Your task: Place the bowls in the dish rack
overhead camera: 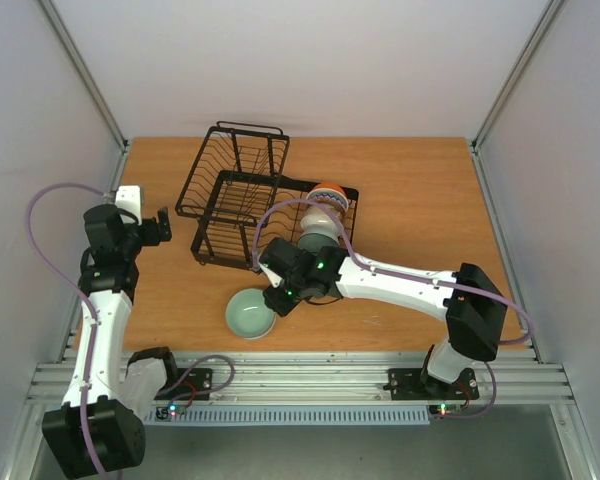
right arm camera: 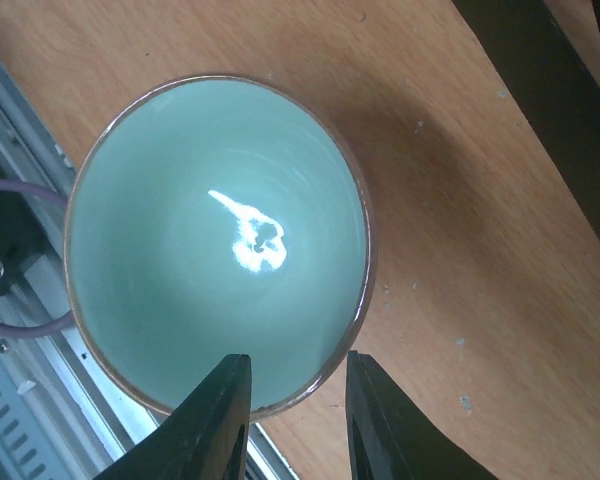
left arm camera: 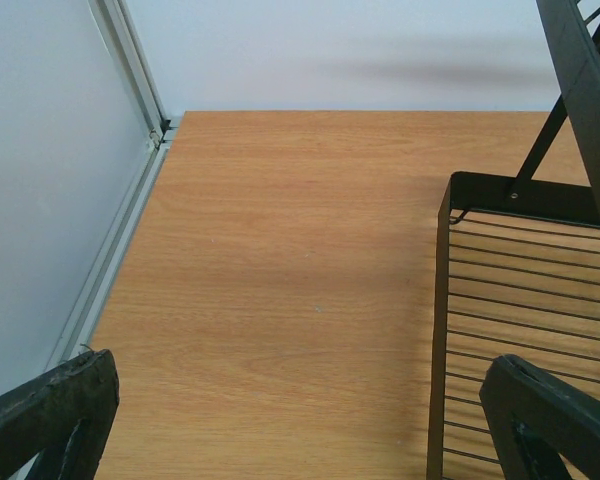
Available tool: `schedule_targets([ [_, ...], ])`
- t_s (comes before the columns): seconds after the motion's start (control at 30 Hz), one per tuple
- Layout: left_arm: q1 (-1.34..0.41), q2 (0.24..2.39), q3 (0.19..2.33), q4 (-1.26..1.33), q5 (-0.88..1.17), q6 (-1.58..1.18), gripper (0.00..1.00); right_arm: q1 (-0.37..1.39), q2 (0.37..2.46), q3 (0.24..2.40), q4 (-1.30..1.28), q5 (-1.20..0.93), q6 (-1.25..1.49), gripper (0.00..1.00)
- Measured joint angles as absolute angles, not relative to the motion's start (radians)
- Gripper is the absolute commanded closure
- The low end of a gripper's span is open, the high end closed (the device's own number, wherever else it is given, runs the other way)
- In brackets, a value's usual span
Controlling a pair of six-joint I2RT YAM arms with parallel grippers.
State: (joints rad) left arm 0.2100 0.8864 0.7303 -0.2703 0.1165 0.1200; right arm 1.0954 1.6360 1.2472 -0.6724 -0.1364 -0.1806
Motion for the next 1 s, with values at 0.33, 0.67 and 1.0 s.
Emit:
schedule_targets([
  [0.33, 0.213, 0.886, 0.73, -0.27, 0.116, 0.12, 0.01, 1.095, 1.684, 1.238, -0.641, -0.12, -0.176, 0.73],
  [0.67, 0.213, 0.889, 0.73, -0.27, 0.116, 0.12, 0.01, 1.095, 1.696, 1.237, -0.624, -0.12, -0.176, 0.74],
  [1.0, 0.214, 0.889, 0.73, -0.27, 0.116, 0.12, 0.01, 1.095, 1.719, 1.237, -0.614, -0.112, -0.176, 0.77],
])
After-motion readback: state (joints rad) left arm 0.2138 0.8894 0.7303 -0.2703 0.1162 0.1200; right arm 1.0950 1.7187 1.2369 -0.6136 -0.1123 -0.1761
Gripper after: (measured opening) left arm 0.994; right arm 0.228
